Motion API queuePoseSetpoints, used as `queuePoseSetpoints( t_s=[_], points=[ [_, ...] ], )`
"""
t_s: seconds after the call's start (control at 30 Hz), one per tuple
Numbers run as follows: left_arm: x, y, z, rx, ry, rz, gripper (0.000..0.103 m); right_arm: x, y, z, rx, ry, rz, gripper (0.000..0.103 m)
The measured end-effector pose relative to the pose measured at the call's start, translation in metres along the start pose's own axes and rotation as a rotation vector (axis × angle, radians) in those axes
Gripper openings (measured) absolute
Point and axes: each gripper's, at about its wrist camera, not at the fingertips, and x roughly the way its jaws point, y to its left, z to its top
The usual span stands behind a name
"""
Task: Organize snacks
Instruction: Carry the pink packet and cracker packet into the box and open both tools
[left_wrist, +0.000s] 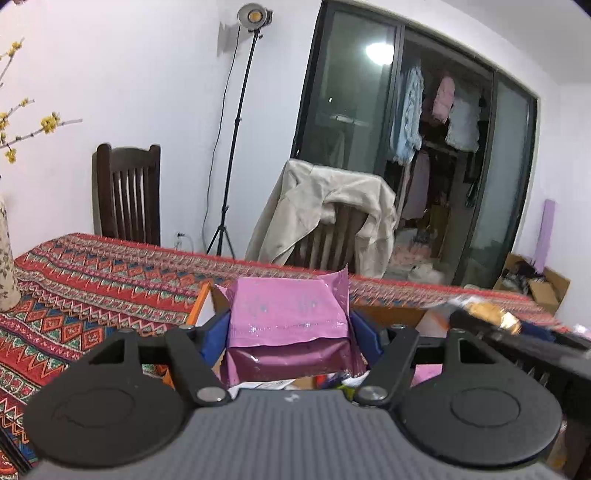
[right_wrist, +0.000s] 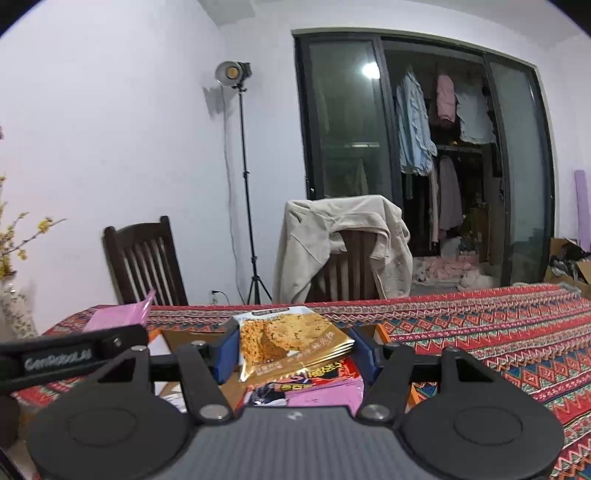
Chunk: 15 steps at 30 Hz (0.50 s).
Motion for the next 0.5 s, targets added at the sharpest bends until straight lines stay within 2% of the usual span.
queuePoseSetpoints(
  t_s=[0.1,0.3,0.37,0.43,0.5],
  points=[
    [0.014,0.008,-0.006,0.002,0.033,0.014,0.071,0.013,-0.009,-0.010,0.019,0.005,0.004,0.062],
    [0.022,0.008,-0.016,0.033,0.029,0.012,0.072,0.025,-0.013,-0.022,0.015,0.050,0.023,0.063],
    [0.020,0.008,-0.018,0.030,0.014,0.016,0.079,0.025,-0.012,-0.025,0.004,0.067,0.030,0.065],
    [0.015,0.011,-0.019,0.016,-0.018,0.016,0.096,0.024,-0.012,-0.028,0.001,0.074,0.029,0.073],
    [0.008,0.013,-0.020,0.009,-0.045,0.011,0.103,0.021,-0.015,-0.030,0.009,0.069,0.028,0.094]
  ],
)
